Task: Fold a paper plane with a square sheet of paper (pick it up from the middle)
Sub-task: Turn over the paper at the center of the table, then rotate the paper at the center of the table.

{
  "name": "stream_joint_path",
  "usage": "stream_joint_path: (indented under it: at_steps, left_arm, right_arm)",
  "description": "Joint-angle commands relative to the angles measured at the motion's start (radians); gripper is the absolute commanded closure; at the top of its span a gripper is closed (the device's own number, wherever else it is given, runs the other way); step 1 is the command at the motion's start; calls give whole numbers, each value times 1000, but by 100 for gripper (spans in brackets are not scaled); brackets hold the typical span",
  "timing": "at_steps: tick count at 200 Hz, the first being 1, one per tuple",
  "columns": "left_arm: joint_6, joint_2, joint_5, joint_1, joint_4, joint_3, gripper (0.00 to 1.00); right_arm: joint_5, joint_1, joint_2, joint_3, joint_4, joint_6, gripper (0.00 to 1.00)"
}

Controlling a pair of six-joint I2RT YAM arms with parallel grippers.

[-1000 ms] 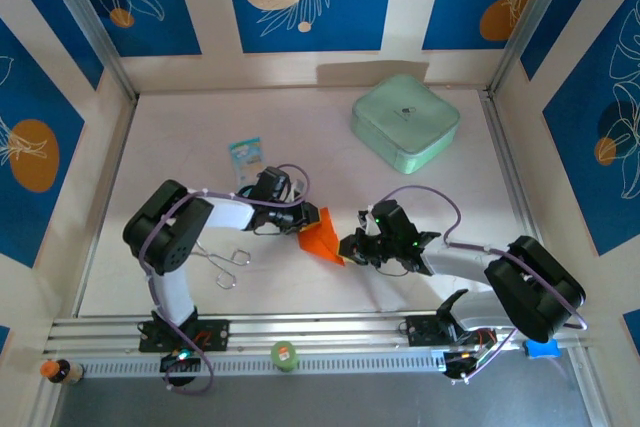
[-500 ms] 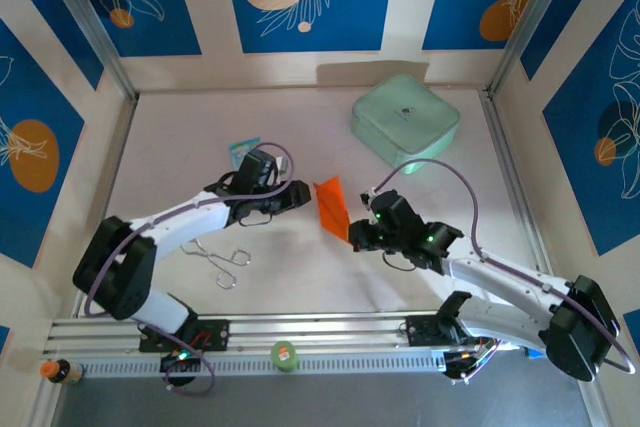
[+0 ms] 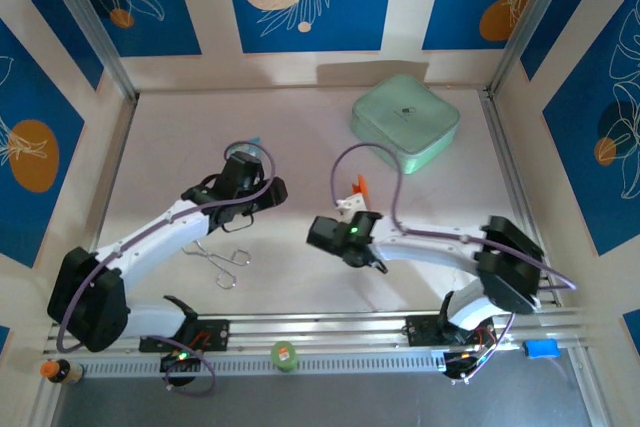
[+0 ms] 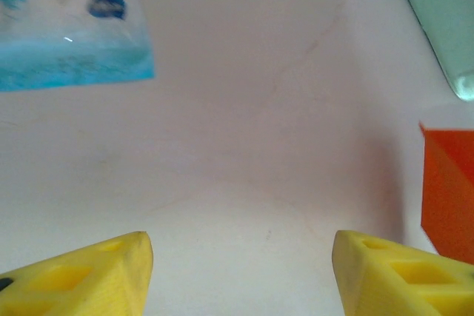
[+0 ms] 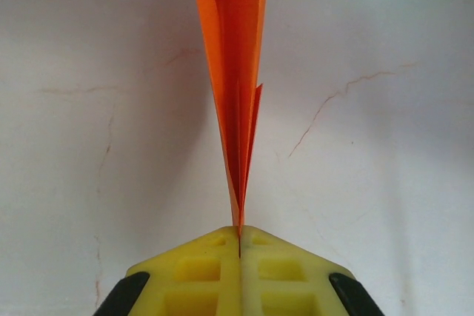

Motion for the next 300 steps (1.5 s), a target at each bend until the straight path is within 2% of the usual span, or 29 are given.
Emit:
stream_joint_path:
  at_steps: [1, 24, 35, 54, 67, 84, 104, 120, 129, 138, 152, 179, 197, 222, 262, 300]
  left_arm:
    - [-27, -60, -106, 32, -68, -26, 32]
    - [-44, -114, -127, 74, -90, -51, 32]
    - [-46, -139, -138, 91, -96, -64, 28]
    - [-37, -174, -130, 117, -93, -84, 28]
    - [-35, -183, -120, 125, -94, -89, 28]
    - [-35, -185, -102, 128, -85, -96, 28]
    - [-38, -176, -70, 129, -61, -108, 28]
    - [-34, -158, -26, 129, -39, -112, 29]
    - [-28, -145, 10, 129, -14, -113, 31]
    - [-26, -131, 49, 130, 14, -118, 33]
    - [-17, -108, 124, 129, 75, -129, 39]
    - [-20, -52, 236, 128, 150, -136, 55]
    - [-25, -25, 285, 128, 185, -139, 64]
    - [-34, 13, 352, 125, 241, -147, 71]
    - [-60, 93, 453, 101, 314, -142, 77]
    - [-97, 179, 513, 60, 385, -125, 79]
  right_arm:
    - [50, 53, 109, 66, -37, 25, 94]
    - [-46, 93, 187, 81, 73, -43, 92]
    - [-113, 102, 194, 68, 150, -81, 90]
    - [-291, 88, 166, 20, 322, -165, 83]
    - [-422, 52, 122, -22, 423, -172, 76]
    - [-541, 4, 38, -98, 543, -159, 59]
    - [-677, -72, -82, -200, 688, -152, 50]
    - [-801, -157, -168, -287, 798, -116, 49]
    - [-910, -228, -203, -342, 872, -85, 51]
    - [-1006, -299, -224, -391, 938, -57, 57]
    - [-1071, -363, -236, -435, 994, -36, 73]
    - [-1126, -409, -200, -451, 1010, -42, 89]
    - [-1139, -413, -161, -452, 1019, -32, 91]
    - [-1127, -404, -105, -461, 1048, -3, 92]
    - [-1016, -363, -42, -456, 1050, 101, 92]
    - [-768, -259, -30, -474, 987, 420, 93]
